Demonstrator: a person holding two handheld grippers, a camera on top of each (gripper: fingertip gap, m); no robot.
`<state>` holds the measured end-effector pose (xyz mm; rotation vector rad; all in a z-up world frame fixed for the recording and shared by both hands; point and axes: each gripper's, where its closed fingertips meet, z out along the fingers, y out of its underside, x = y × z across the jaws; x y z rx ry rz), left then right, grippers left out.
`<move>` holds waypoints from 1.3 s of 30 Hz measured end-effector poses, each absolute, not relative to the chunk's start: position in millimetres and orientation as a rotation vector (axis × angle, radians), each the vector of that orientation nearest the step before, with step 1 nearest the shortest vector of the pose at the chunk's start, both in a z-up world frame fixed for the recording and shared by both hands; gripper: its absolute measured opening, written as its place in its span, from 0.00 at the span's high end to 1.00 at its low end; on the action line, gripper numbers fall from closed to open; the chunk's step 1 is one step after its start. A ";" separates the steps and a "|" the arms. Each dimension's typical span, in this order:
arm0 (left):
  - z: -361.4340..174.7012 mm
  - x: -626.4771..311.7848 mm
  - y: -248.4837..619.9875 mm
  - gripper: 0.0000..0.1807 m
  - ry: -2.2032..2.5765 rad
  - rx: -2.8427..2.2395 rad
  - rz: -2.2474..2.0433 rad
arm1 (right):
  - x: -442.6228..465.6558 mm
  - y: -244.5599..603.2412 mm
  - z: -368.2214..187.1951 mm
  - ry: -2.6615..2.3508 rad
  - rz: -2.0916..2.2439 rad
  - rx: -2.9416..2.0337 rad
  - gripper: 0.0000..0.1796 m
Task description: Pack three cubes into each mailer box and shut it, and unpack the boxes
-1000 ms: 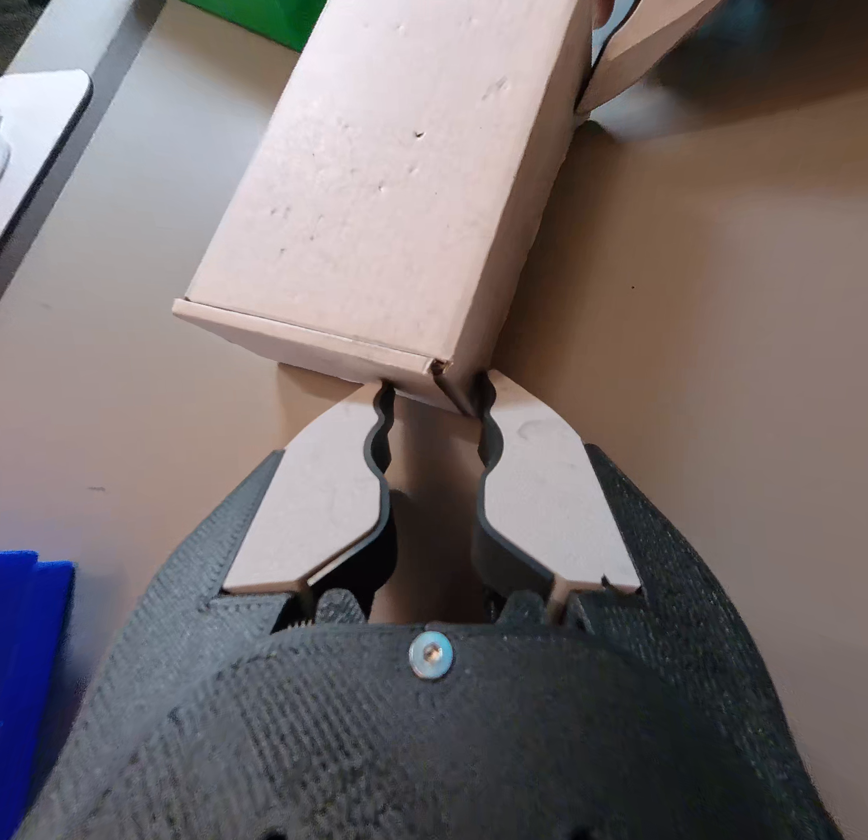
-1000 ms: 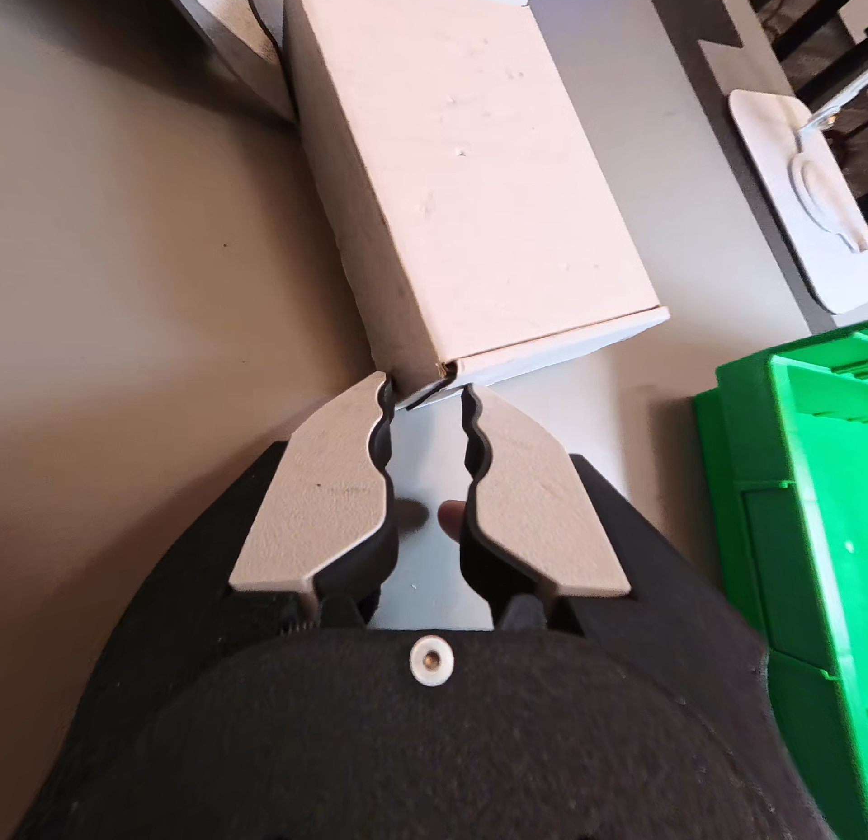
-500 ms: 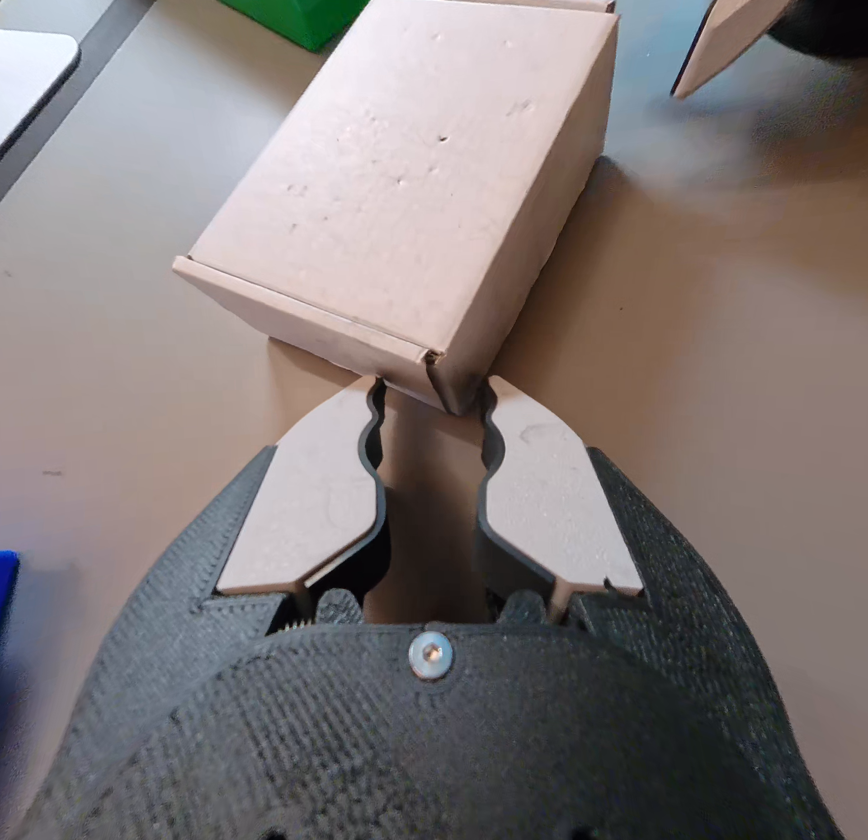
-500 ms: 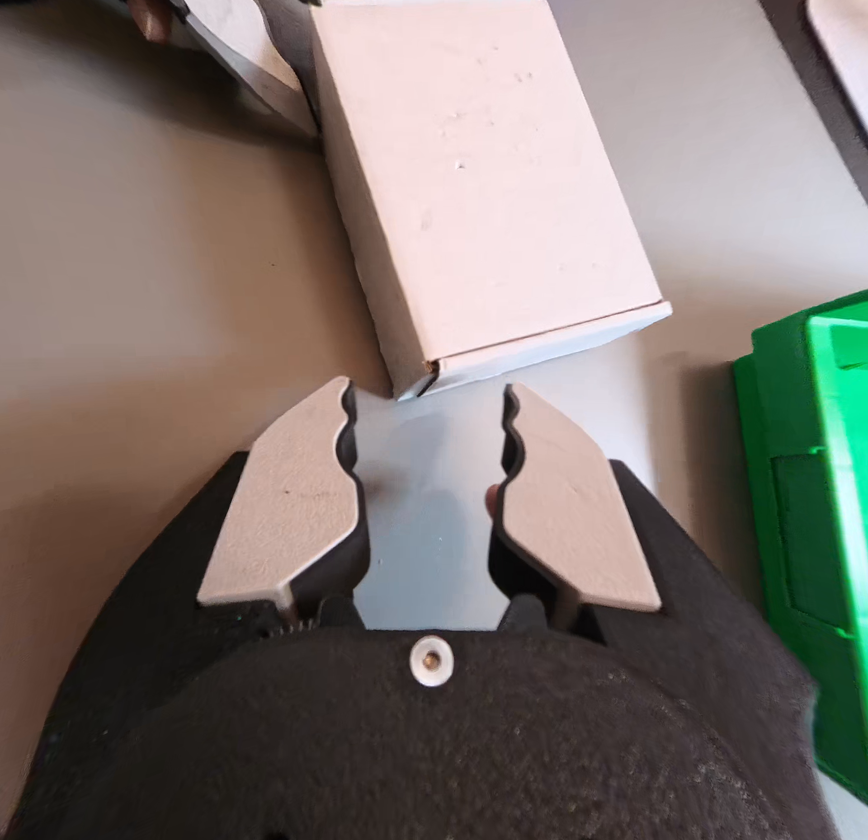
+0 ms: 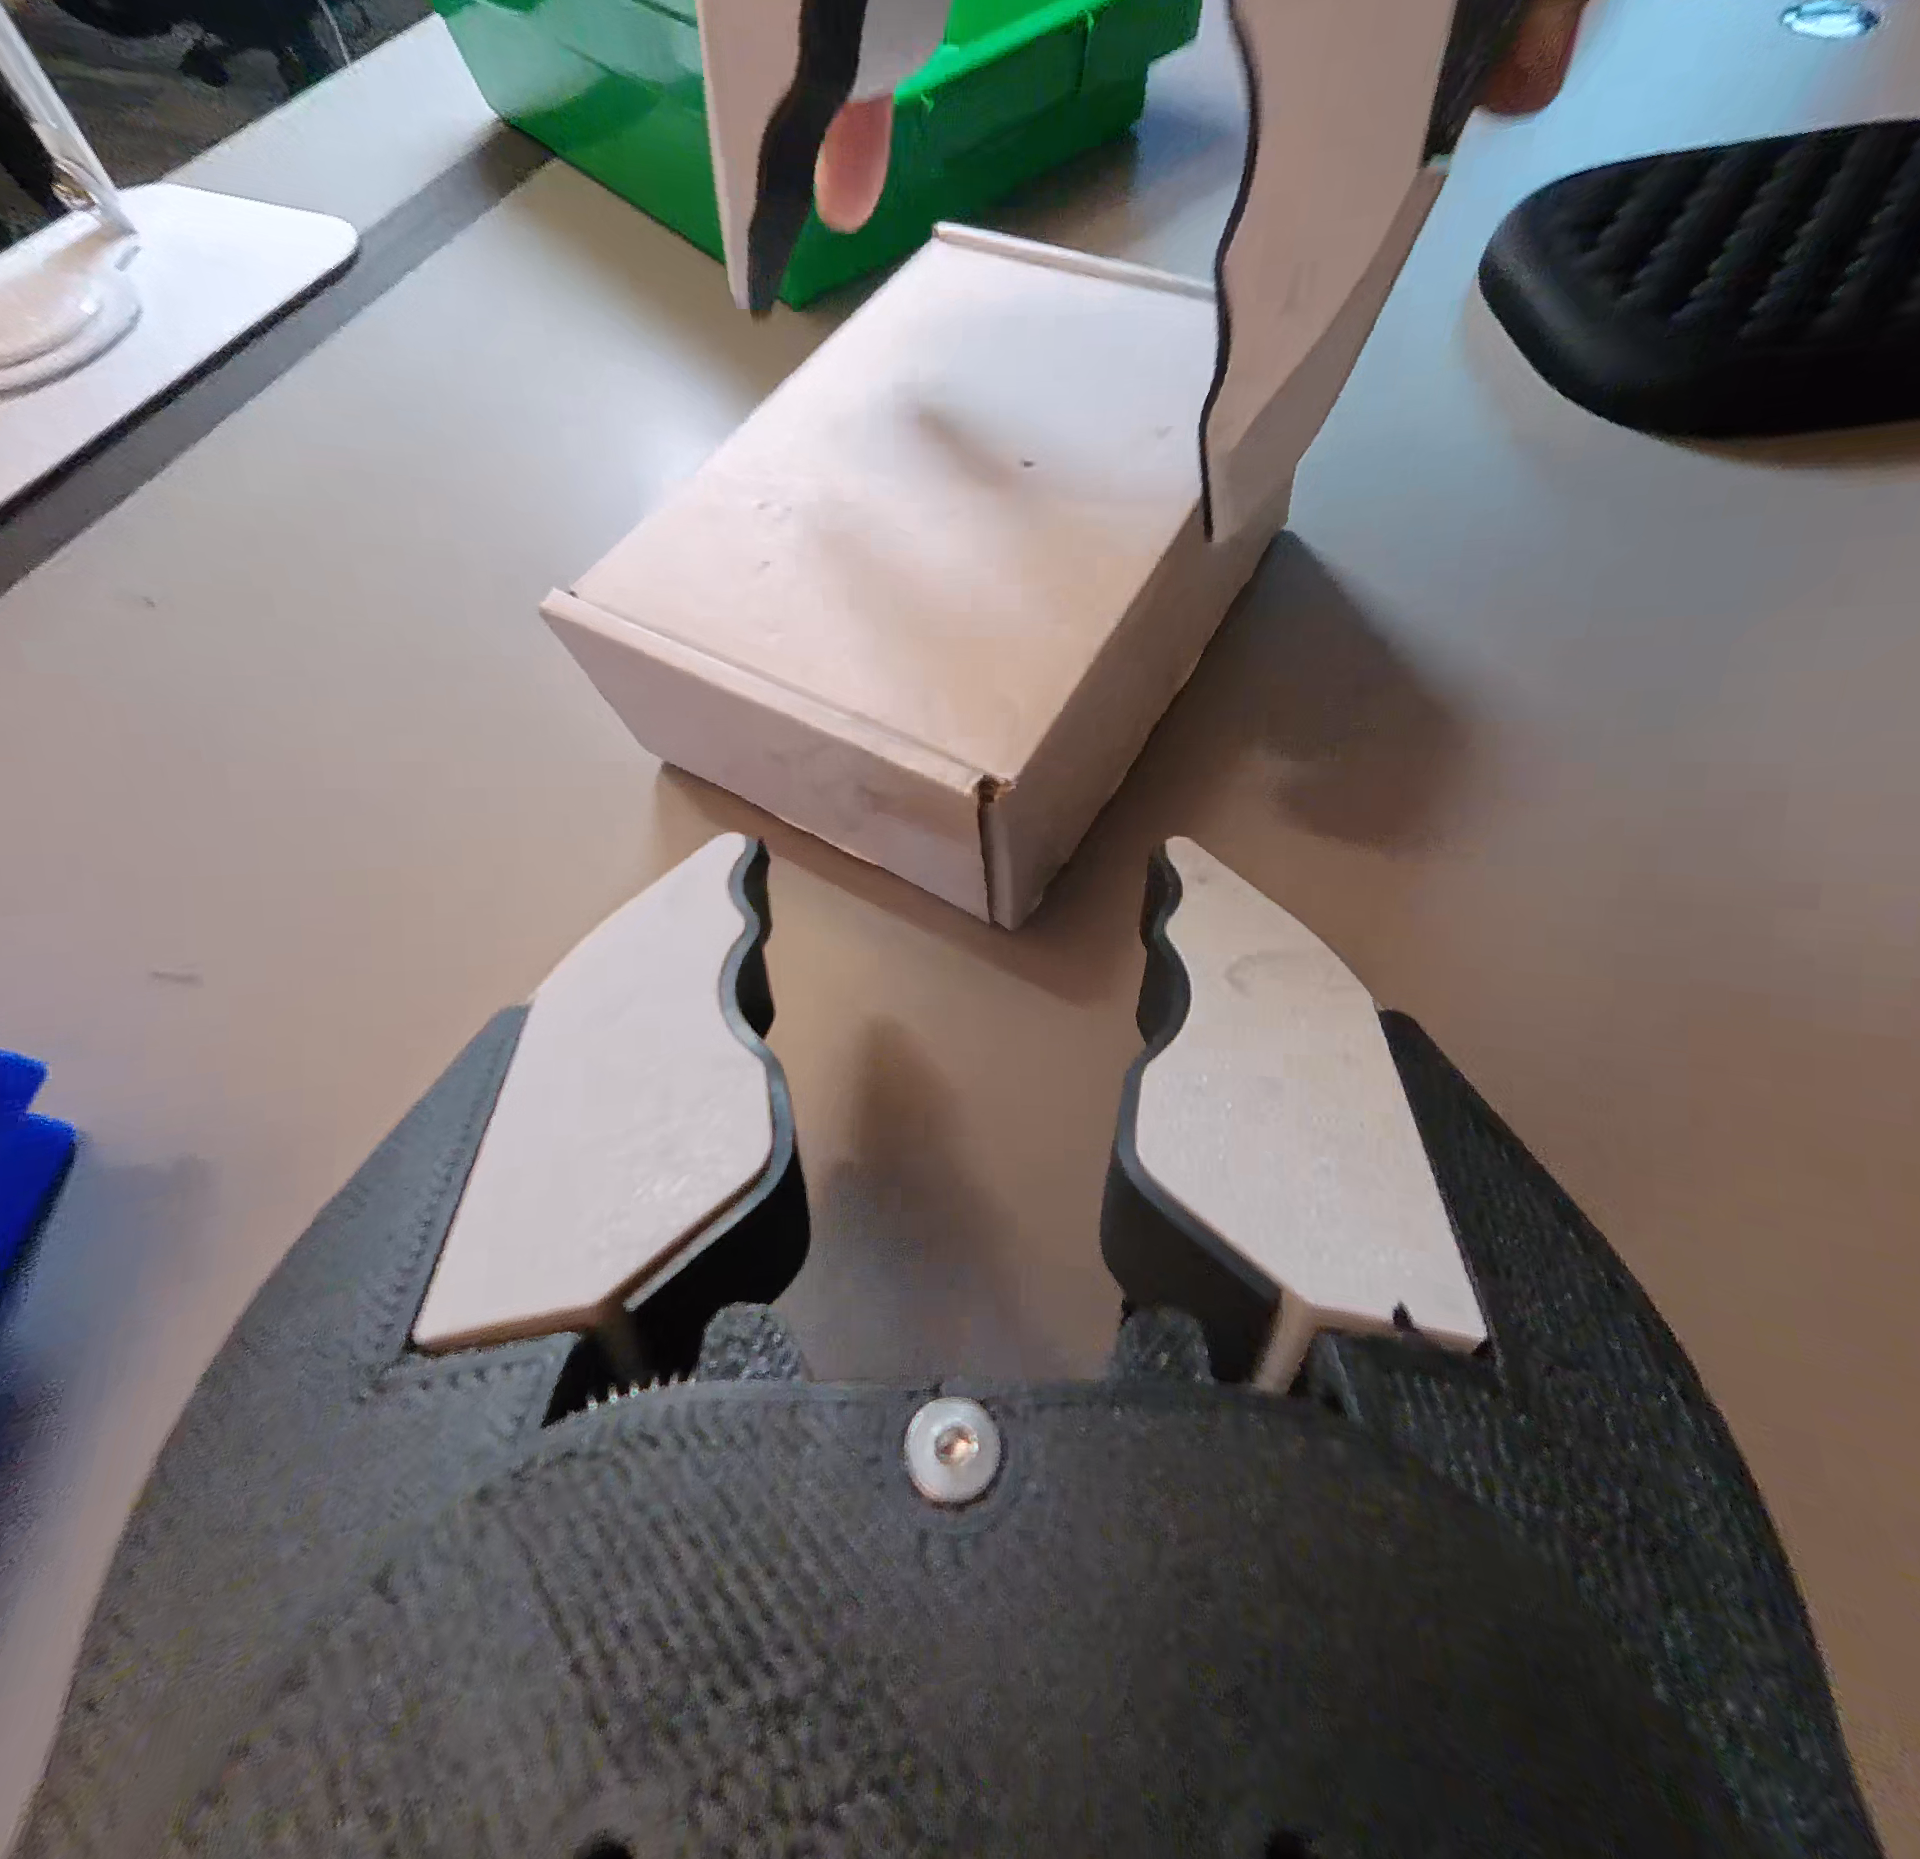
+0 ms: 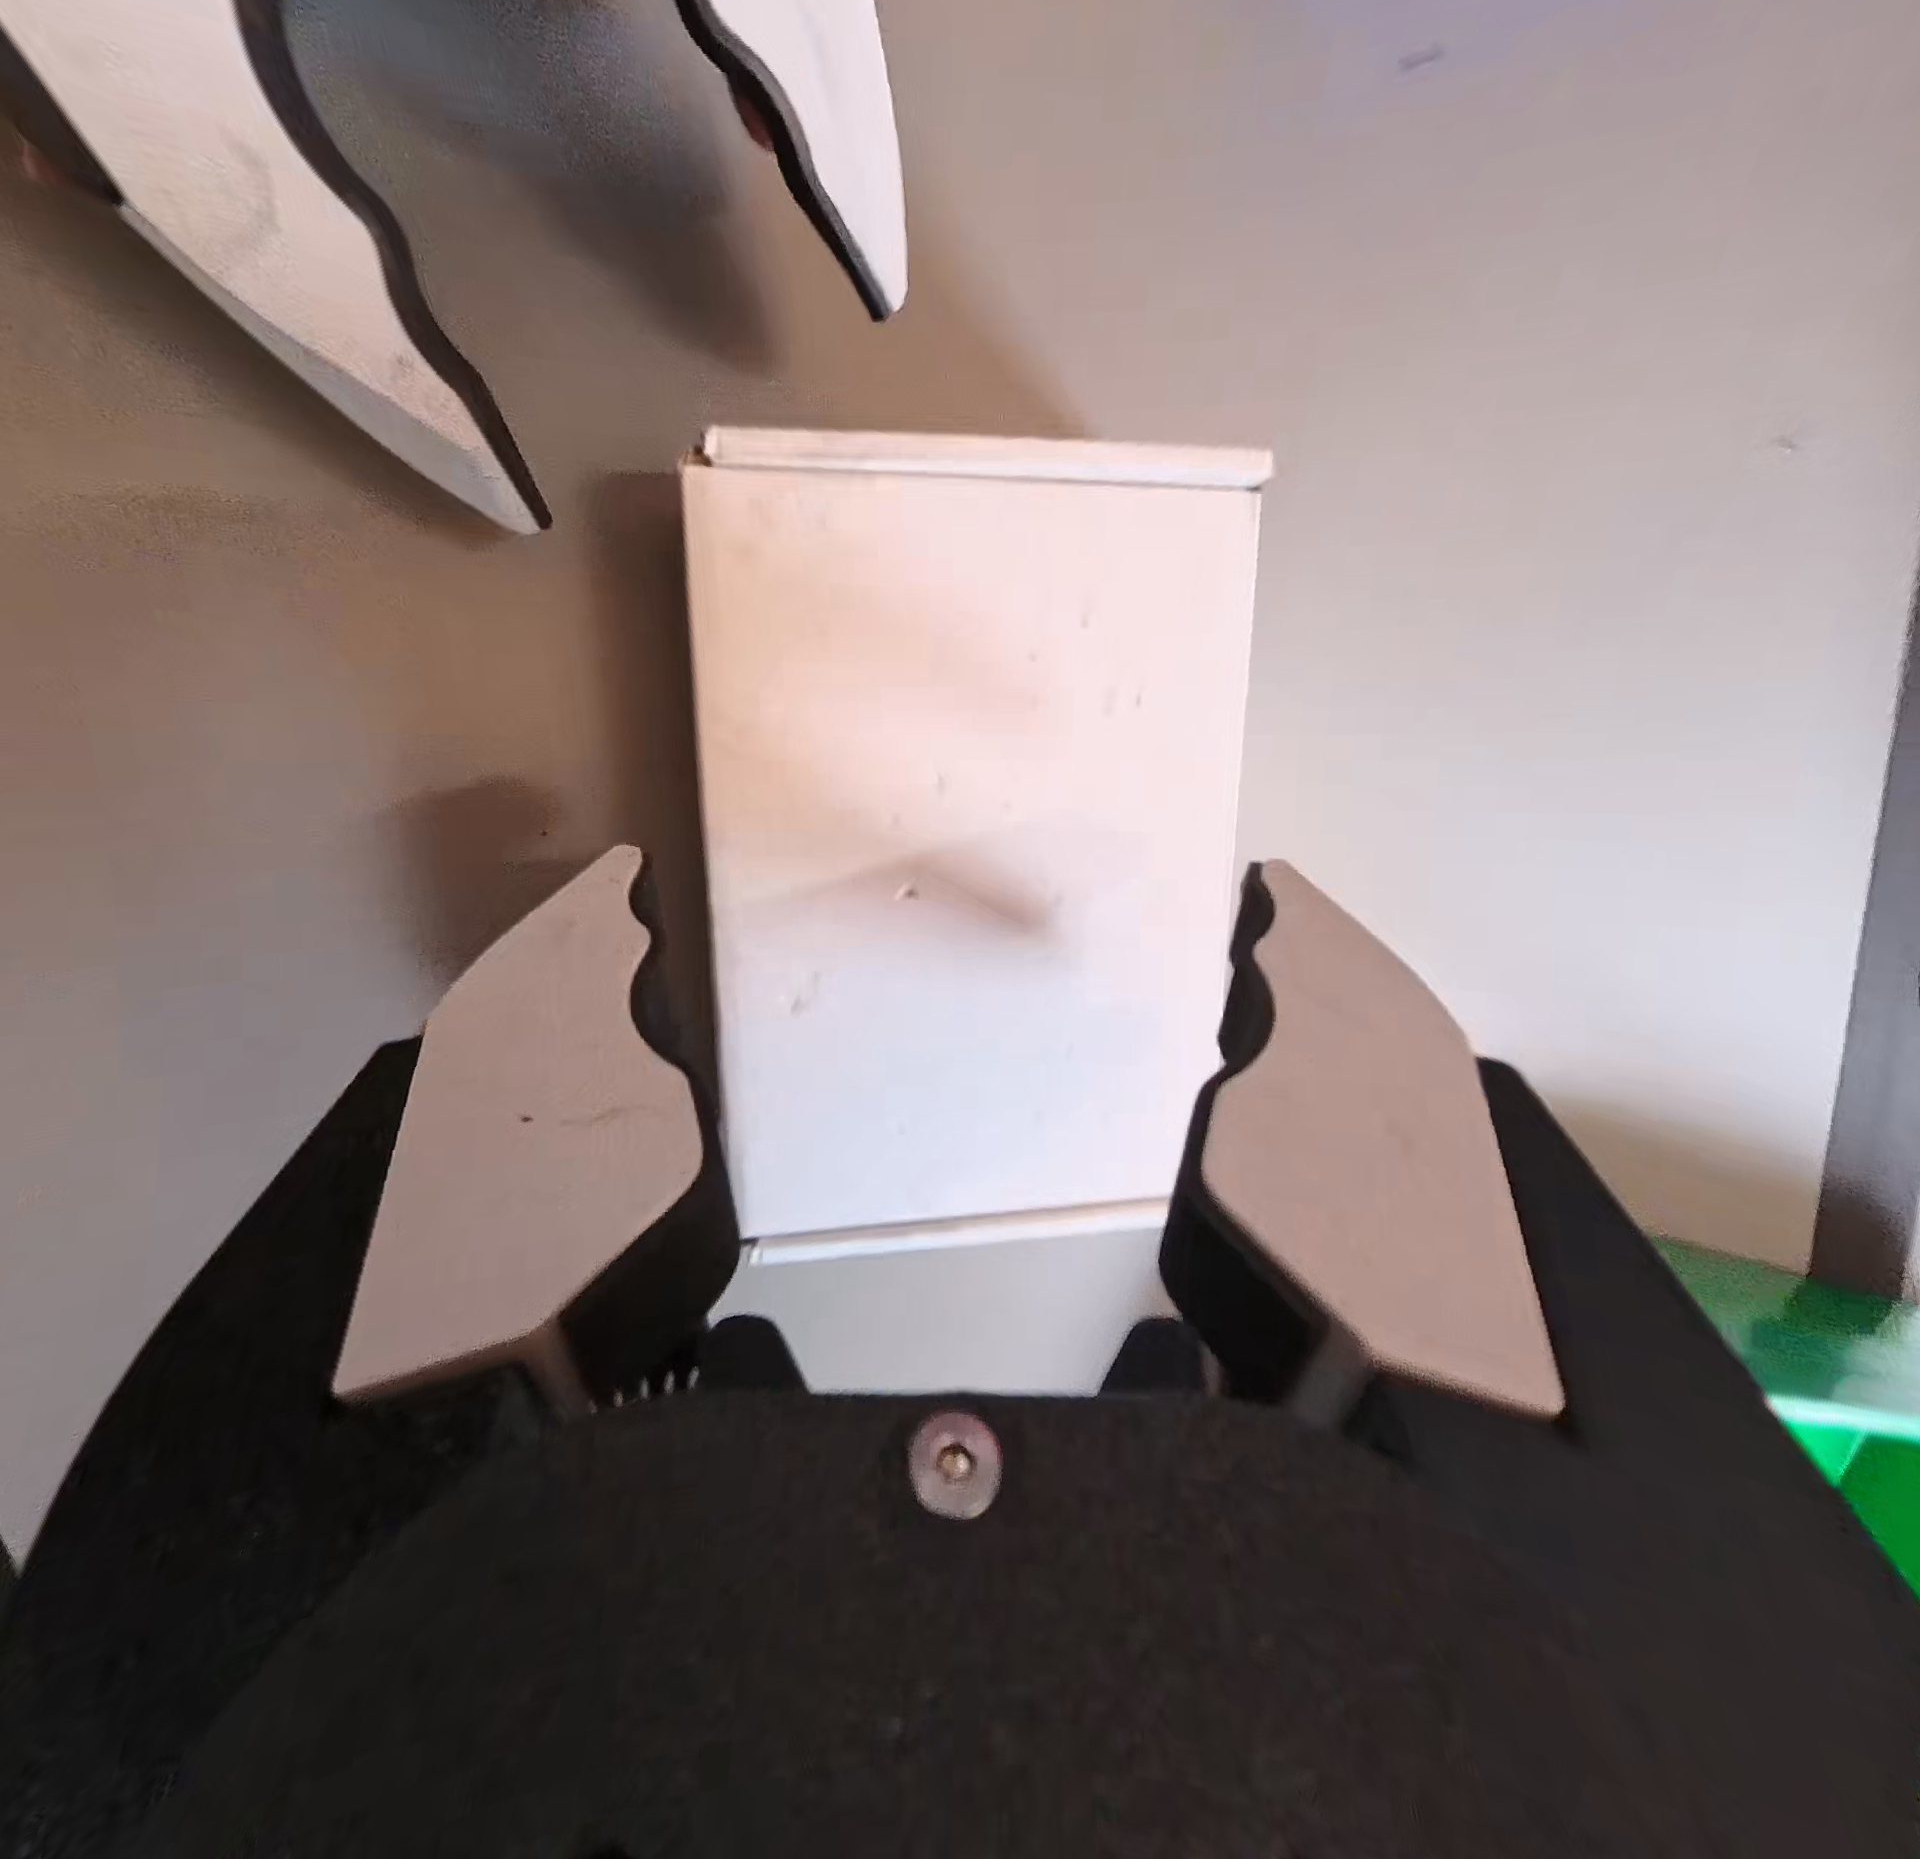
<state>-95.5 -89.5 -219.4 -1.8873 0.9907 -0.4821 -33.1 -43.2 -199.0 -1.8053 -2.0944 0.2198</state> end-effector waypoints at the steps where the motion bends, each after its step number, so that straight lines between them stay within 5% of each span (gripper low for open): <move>1: -217.0 -96.3 -88.7 0.62 0.979 -1.881 -0.482 | -36.4 -41.2 -202.0 -2.125 0.206 -1.807 0.42; 25: -207.5 -100.1 -88.6 0.62 0.951 -1.847 -0.489 | -29.3 -45.6 -231.3 -2.289 0.064 -1.785 0.33; 39: -200.6 -86.3 -95.0 0.61 0.902 -1.834 -0.622 | 93.6 55.7 -106.7 -1.954 -0.129 -1.933 0.33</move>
